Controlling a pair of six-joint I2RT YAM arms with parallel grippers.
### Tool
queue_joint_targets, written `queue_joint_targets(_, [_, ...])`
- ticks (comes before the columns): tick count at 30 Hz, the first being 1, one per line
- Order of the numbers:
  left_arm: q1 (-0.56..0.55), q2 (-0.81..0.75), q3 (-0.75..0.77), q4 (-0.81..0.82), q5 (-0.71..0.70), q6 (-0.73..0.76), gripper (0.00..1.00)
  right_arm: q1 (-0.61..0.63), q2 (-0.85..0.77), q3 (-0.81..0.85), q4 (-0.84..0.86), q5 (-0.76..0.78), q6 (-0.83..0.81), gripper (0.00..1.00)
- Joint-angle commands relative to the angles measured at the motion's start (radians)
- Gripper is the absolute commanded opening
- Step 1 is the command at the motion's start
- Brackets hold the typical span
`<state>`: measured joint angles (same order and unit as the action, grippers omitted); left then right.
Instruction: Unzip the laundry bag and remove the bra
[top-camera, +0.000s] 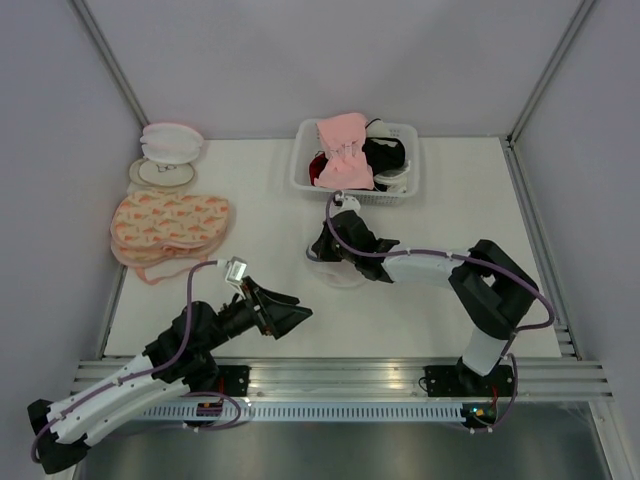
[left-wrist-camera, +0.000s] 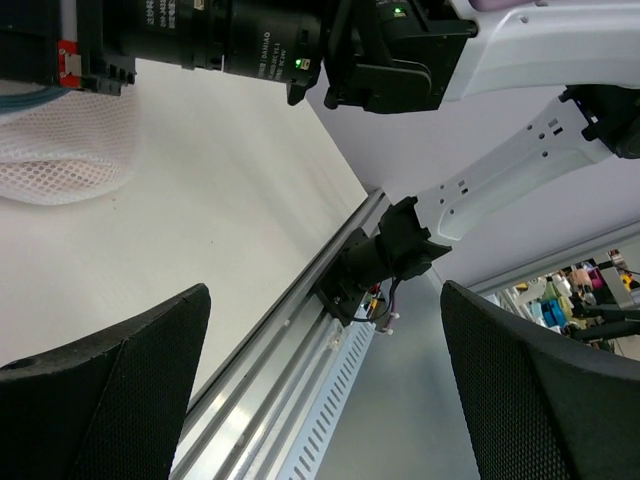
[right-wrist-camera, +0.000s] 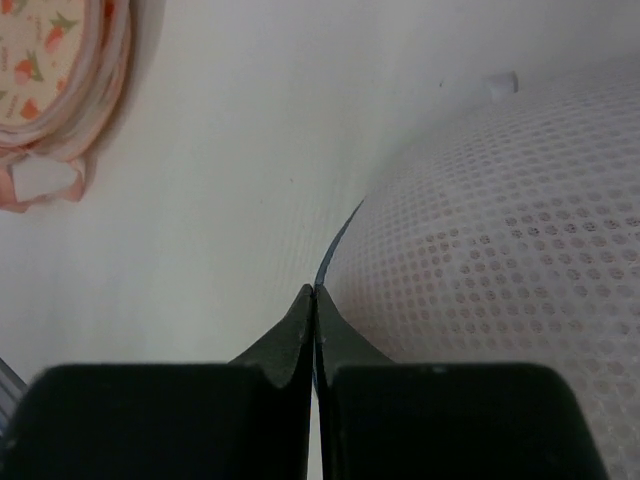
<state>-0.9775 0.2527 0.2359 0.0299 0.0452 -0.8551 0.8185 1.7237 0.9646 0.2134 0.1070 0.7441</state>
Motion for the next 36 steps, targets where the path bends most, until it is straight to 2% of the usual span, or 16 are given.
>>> queue_joint_targets(1, [-0.001, -0.027, -0.007, -0.007, -0.025, -0.024, 1.00, 0.024, 0.036, 0.043, -0.043, 0.028, -0.005, 0.00])
queue_joint_targets(11, [-0.001, -0.113, -0.032, -0.059, -0.087, -0.013, 1.00, 0.039, -0.136, -0.150, -0.342, 0.097, 0.001, 0.00])
queue_joint_targets(15, [-0.001, -0.102, -0.033, -0.077, -0.110, -0.024, 1.00, 0.039, -0.275, -0.201, -0.463, 0.174, 0.011, 0.00])
queue_joint_targets(18, [0.000, -0.064, -0.040, -0.113, -0.182, -0.056, 1.00, 0.039, -0.372, -0.207, -0.560, 0.252, 0.012, 0.00])
queue_joint_targets(22, [0.000, 0.057, -0.043, -0.114, -0.258, -0.047, 1.00, 0.041, -0.441, -0.204, -0.605, 0.296, -0.003, 0.00])
queue_joint_targets(23, [-0.001, 0.130, -0.041, -0.110, -0.274, -0.048, 1.00, 0.039, -0.446, -0.199, -0.617, 0.304, -0.009, 0.00])
queue_joint_targets(28, [0.000, 0.376, -0.047, 0.039, -0.324, 0.022, 0.99, 0.038, -0.431, -0.202, -0.592, 0.290, -0.011, 0.00])
queue_joint_targets(32, [-0.001, 0.502, -0.108, 0.250, -0.344, 0.044, 0.99, 0.036, -0.424, -0.222, -0.557, 0.263, -0.011, 0.01])
queue_joint_targets(36, [-0.001, 0.623, -0.170, 0.547, -0.331, 0.089, 0.99, 0.038, -0.464, -0.253, -0.519, 0.232, -0.012, 0.01])
